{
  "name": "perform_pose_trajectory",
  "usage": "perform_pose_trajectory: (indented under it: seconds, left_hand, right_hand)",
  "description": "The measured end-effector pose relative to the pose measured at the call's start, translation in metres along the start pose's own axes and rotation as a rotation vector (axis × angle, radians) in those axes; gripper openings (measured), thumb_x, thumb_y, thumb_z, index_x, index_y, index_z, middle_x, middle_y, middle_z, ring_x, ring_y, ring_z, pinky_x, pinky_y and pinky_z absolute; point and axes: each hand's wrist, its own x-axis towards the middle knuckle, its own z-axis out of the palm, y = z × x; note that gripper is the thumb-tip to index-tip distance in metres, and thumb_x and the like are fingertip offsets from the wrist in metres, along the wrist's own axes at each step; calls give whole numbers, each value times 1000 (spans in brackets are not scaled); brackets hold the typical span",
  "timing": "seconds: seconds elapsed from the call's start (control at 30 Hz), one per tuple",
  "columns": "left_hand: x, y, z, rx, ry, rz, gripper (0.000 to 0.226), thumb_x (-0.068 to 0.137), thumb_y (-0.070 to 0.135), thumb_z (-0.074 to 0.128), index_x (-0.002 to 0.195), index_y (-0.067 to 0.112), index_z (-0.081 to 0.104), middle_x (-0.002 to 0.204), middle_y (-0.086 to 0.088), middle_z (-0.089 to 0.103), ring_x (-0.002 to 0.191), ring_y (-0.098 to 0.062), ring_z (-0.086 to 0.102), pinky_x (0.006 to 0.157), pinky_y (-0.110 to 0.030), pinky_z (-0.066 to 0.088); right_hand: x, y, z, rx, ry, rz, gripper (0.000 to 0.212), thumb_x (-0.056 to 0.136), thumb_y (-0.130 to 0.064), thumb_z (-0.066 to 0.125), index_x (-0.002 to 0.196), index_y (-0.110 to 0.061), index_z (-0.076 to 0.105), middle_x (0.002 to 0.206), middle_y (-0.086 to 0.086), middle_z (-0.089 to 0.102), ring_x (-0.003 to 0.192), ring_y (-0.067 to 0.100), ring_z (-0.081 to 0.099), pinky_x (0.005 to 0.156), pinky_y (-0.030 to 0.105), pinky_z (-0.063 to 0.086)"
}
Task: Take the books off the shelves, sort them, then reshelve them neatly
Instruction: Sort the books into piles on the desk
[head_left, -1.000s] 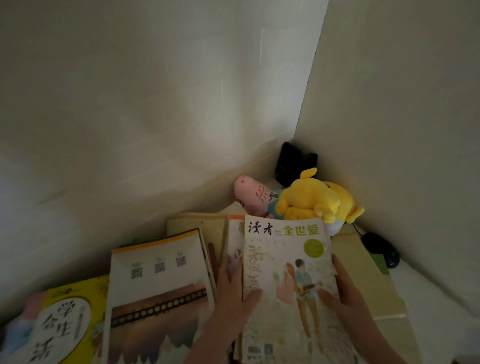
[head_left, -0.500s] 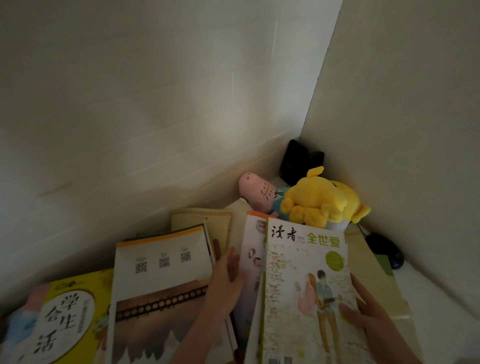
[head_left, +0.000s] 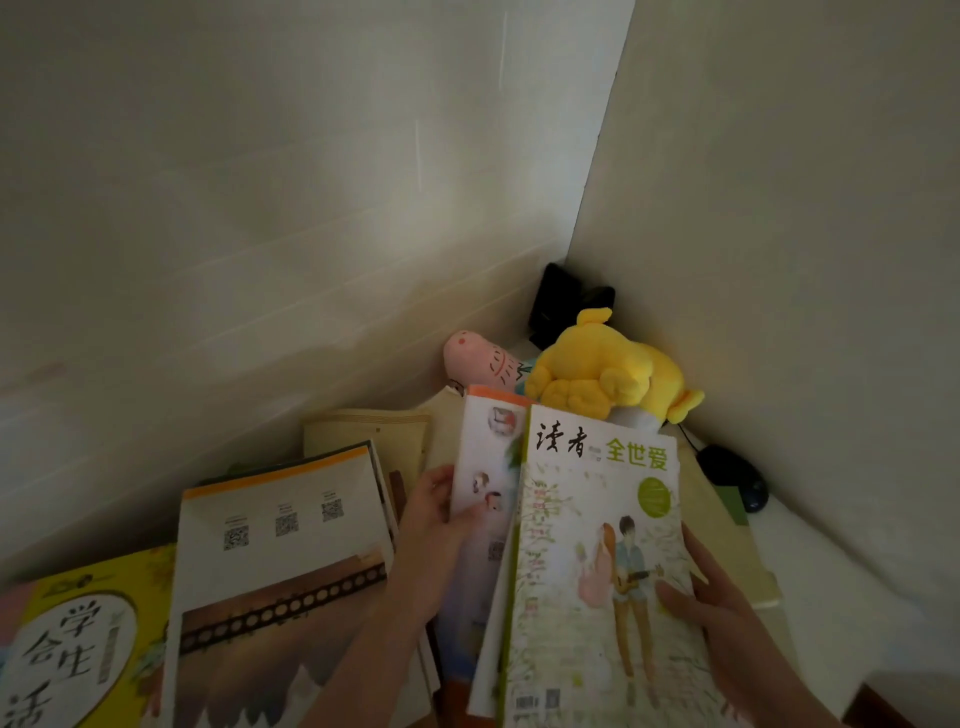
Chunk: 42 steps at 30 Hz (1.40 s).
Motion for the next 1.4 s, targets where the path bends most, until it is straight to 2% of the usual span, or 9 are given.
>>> perform_pose_trajectory:
  seconds: [0.2, 0.53, 0.67, 0.77, 0.87, 1.0, 1.13, 1.27, 1.4]
  left_hand:
    - [18, 62, 0, -77, 41, 217, 43, 82, -2, 65, 122, 4, 50, 115, -12, 67, 99, -28, 68, 78, -46, 57]
    - [3, 90, -25, 160, -190, 528, 51, 78, -11, 59, 83, 37, 76, 86, 16, 71, 85, -3, 64, 77, -17, 50]
    - [-16, 41, -20, 523, -471, 504, 32, 71, -9, 65, 71, 20, 77, 83, 5, 72, 90, -10, 66, 103, -30, 43]
    - [-27, -14, -28, 802, -709, 483, 14, 75, 17, 63, 81, 12, 74, 112, -9, 67, 123, -12, 48, 118, -29, 6]
    - [-21, -30, -41, 1042, -760, 572, 20, 78, -1, 64, 94, 9, 71, 130, -12, 57, 132, -6, 33, 115, -24, 4]
    - [-17, -25, -29, 954, -481, 741, 13, 96, 38, 52, 101, 34, 63, 131, 21, 50, 126, -7, 41, 114, -26, 16]
    - [-27, -32, -26, 726, -299, 574, 65, 88, 64, 46, 144, 38, 25, 154, 11, 9, 144, -14, 16, 109, -31, 37]
    - [-27, -21, -35, 688, -251, 387, 34, 95, 19, 48, 128, 28, 50, 140, -14, 47, 106, -10, 64, 76, -21, 55]
    - [-20, -9, -23, 575, -200, 228, 50, 91, 21, 57, 126, 48, 33, 117, 20, 58, 93, 3, 65, 69, -17, 54]
  right_hand:
    - [-1, 7, 1, 60, 31, -11, 66, 88, 12, 48, 129, -40, 46, 99, 6, 75, 84, 36, 71, 55, 43, 58]
    - [15, -11, 28, 17, -103, 19, 68, 80, 12, 55, 136, -27, 49, 108, 14, 72, 91, 41, 69, 64, 48, 59]
    - [15, -20, 35, 44, -72, 61, 50, 49, -27, 93, 90, -11, 71, 73, 11, 66, 60, 21, 67, 56, 33, 54]
    - [15, -19, 35, -63, 0, 279, 76, 74, -57, 66, 138, -20, 50, 134, 19, 55, 116, 37, 59, 92, 54, 49]
    - [21, -19, 24, -91, -108, 259, 73, 79, -58, 66, 139, -24, 45, 135, 19, 55, 120, 43, 54, 89, 57, 52]
    - [20, -19, 28, -192, -184, 49, 56, 88, -9, 66, 137, -25, 44, 119, 16, 66, 104, 41, 65, 77, 50, 58]
    - [12, -11, 37, -258, -164, -106, 60, 90, -10, 56, 144, -29, 37, 123, 11, 65, 105, 37, 66, 82, 54, 56]
    - [8, -6, 41, -328, -120, -262, 84, 91, -13, 58, 143, -59, 12, 145, -3, 47, 116, 27, 61, 87, 57, 53]
    - [4, -8, 46, -334, -142, -341, 80, 92, -10, 54, 140, -61, 16, 149, -4, 42, 120, 23, 59, 85, 52, 55]
